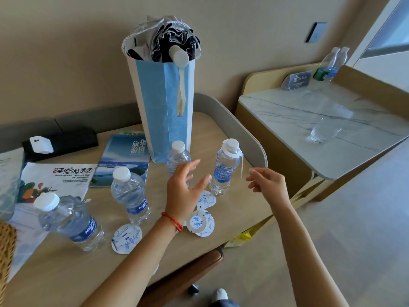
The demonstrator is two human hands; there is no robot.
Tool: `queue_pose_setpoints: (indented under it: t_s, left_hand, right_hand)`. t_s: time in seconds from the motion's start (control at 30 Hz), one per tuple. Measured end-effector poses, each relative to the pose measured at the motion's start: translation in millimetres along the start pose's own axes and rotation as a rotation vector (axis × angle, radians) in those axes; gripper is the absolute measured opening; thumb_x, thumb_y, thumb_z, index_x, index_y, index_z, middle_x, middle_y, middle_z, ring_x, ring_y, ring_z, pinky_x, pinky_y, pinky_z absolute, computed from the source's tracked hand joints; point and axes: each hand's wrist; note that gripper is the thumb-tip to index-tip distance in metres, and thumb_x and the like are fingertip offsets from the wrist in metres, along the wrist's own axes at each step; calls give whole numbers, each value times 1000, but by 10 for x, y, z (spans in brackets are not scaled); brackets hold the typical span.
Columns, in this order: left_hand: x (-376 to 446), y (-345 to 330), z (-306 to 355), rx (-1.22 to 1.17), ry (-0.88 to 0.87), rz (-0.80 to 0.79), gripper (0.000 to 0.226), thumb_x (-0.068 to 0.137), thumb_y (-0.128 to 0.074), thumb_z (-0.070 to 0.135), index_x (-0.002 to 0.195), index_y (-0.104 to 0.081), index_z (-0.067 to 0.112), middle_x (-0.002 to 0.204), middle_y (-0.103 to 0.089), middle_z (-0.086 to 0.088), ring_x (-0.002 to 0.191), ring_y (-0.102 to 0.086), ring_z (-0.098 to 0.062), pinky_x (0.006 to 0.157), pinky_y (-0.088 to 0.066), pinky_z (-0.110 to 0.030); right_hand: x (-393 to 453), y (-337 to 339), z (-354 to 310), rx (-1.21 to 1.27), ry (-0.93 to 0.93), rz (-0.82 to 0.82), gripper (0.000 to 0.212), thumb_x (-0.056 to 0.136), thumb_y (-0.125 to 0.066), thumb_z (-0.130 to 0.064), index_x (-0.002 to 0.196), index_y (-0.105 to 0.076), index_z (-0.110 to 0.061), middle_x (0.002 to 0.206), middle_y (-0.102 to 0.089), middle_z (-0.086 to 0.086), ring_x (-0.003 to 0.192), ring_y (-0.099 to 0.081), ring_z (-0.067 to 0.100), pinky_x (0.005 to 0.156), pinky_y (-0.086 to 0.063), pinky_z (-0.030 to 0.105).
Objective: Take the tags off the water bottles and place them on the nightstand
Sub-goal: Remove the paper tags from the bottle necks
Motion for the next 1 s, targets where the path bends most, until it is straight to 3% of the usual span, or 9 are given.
queue_pose_setpoints:
  t_s: [0.13, 0.27, 0.4, 0.47, 0.63, 0.7, 0.77, 0.9, 1.0]
  left_hand:
    - [33, -223, -15, -36, 64, -61, 44, 77, -72, 18, 117, -57, 10, 109, -56, 6, 100, -52, 4, 82, -40, -1]
    - [129, -477, -97, -10, 165, -37, 50, 76, -72, 19, 121, -54, 9, 114, -55, 2, 102, -53, -7, 83, -39, -2]
    - [173, -743, -130, -27, 251, 57, 52, 73, -75, 15, 121, -54, 9, 119, -57, -5, 110, -54, -18, 94, -44, -28]
    - [204, -859, -129, -13, 279, 109, 52, 73, -76, 13, 120, -54, 12, 118, -58, -6, 110, -54, -18, 95, -43, -31]
    - [234, -1053, -71, -79, 338, 181, 54, 72, -75, 7, 109, -48, 37, 113, -59, 2, 104, -55, -1, 90, -45, -20]
    - [228, -1105, -68, -112, 364, 208, 54, 72, -75, 6, 112, -49, 32, 114, -59, 1, 103, -55, 5, 87, -45, -11]
    - [237, -1146, -79, -127, 390, 227, 55, 72, -75, 6, 119, -50, 22, 116, -59, 1, 105, -56, -1, 85, -44, -7]
    - [268, -1184, -80, -143, 397, 230, 56, 70, -76, 4, 119, -51, 19, 115, -60, 1, 102, -57, 1, 81, -44, -6]
    - [278, -1184, -88, -136, 405, 226, 59, 70, -76, 5, 123, -50, 14, 119, -60, -3, 107, -57, -9, 84, -45, -8]
  right_hand:
    - [345, 138, -187, -16, 90, -6, 9, 87, -61, -22, 81, -66, -24, 72, -69, 0, 51, -60, 1, 51, -51, 14]
    - [756, 116, -265, -50, 139, -122, 11, 87, -62, -24, 77, -65, -27, 70, -69, -3, 52, -60, 0, 54, -52, 16]
    - [1085, 39, -248, -129, 176, -314, 8, 84, -63, -21, 81, -70, -19, 66, -68, -5, 54, -61, 2, 57, -52, 19]
    - [1200, -12, -260, -147, 204, -429, 8, 83, -63, -17, 81, -70, -16, 65, -67, -5, 52, -60, 0, 52, -49, 14]
    - [1395, -114, -314, -195, 263, -641, 19, 82, -64, -15, 65, -68, -23, 55, -62, -9, 47, -53, -1, 48, -44, 11]
    - [1457, -124, -329, -186, 270, -706, 17, 82, -64, -14, 66, -69, -19, 54, -61, -6, 47, -52, -1, 48, -44, 11]
    - [1493, -129, -334, -169, 281, -755, 17, 83, -64, -13, 67, -69, -18, 54, -60, -3, 46, -51, -2, 48, -43, 11]
    - [1523, -126, -326, -115, 275, -802, 11, 84, -63, -10, 75, -70, -9, 61, -61, 3, 47, -50, -1, 49, -42, 12]
    - [1537, -110, -351, -31, 260, -801, 12, 85, -62, -7, 75, -68, -4, 60, -59, 4, 47, -48, -1, 49, -40, 12]
Point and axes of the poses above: each hand's wrist, its own x-axis towards the middle knuckle, its own y-axis out of the back of the hand, z = x × y
